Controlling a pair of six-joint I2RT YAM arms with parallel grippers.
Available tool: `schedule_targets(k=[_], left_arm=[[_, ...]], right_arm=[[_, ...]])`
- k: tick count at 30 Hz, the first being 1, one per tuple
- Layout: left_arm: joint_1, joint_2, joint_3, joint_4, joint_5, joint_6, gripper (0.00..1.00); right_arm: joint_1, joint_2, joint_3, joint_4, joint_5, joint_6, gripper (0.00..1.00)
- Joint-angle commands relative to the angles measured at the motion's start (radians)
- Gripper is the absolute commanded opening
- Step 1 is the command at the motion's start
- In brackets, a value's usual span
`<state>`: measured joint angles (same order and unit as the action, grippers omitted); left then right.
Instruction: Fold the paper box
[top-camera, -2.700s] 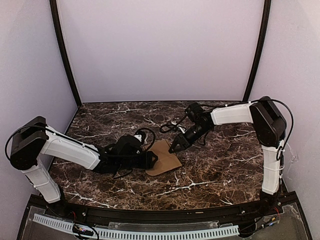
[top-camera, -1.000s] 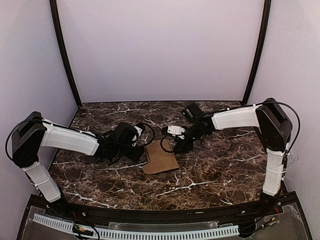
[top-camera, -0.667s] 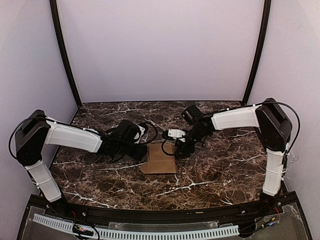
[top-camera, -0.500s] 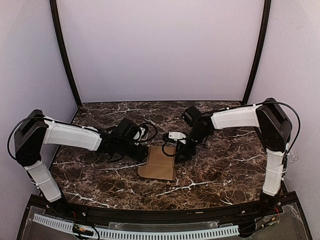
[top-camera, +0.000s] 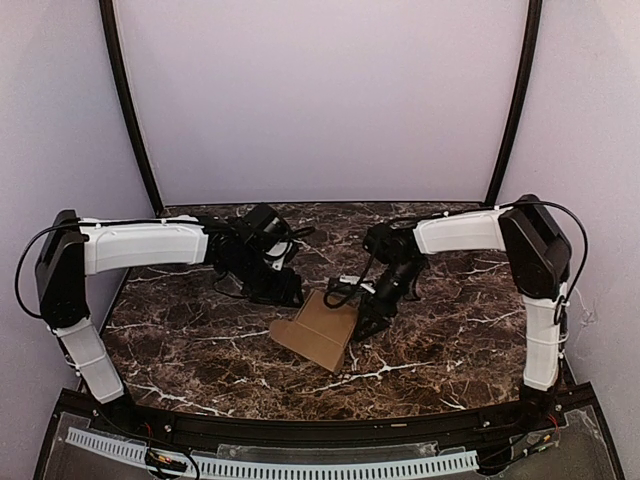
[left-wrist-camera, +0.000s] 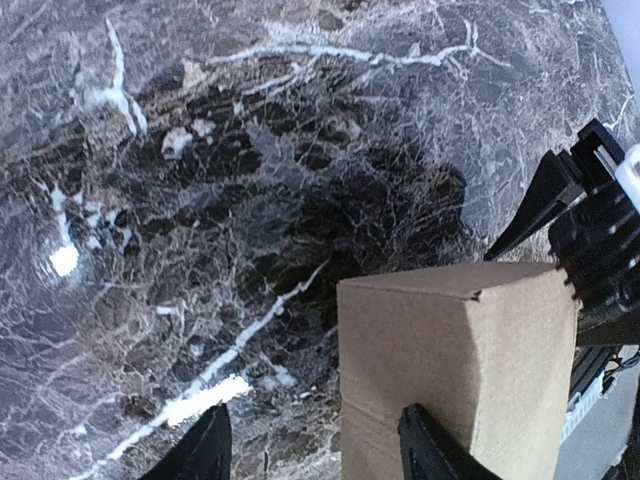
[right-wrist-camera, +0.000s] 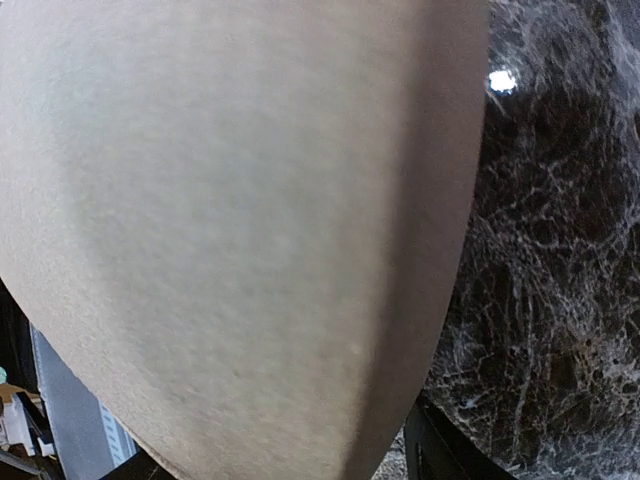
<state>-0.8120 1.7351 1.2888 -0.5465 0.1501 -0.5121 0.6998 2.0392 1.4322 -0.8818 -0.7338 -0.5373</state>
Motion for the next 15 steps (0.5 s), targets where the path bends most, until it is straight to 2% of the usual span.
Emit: schedule_targets(k=[1, 6, 10, 11, 12, 14, 15], left_arm=[[0.019, 0.047, 0.062, -0.131, 0.146, -0.055, 0.58], [0.052, 0.101, 0.081, -0.155, 0.169, -0.017, 0.56], [0.050, 0.074, 0.104, -0.220, -0.069, 0.095, 0.61], [0.041, 0.018, 0.086, -0.201, -0.103, 0.117, 0.62], [0.033, -0.013, 0.072, -0.182, -0.199, 0.172, 0.63], [-0.014, -0.132, 0.007, -0.052, -0.280, 0.293, 0.64], [-0.074, -0.212, -0.049, -0.012, -0.306, 0.344, 0.64]], right_arm=[[-0.039, 0.023, 0.010, 0.018, -0.022, 0.065, 0.64], [-0.075, 0.029, 0.007, 0.018, 0.023, 0.073, 0.65], [-0.087, 0.002, -0.028, 0.020, 0.048, 0.067, 0.72], [-0.090, -0.008, -0.038, 0.022, 0.051, 0.067, 0.73], [-0.093, -0.019, -0.051, 0.027, 0.056, 0.066, 0.74], [-0.102, -0.043, -0.075, 0.039, 0.066, 0.068, 0.75], [-0.106, -0.054, -0.086, 0.044, 0.073, 0.069, 0.76]])
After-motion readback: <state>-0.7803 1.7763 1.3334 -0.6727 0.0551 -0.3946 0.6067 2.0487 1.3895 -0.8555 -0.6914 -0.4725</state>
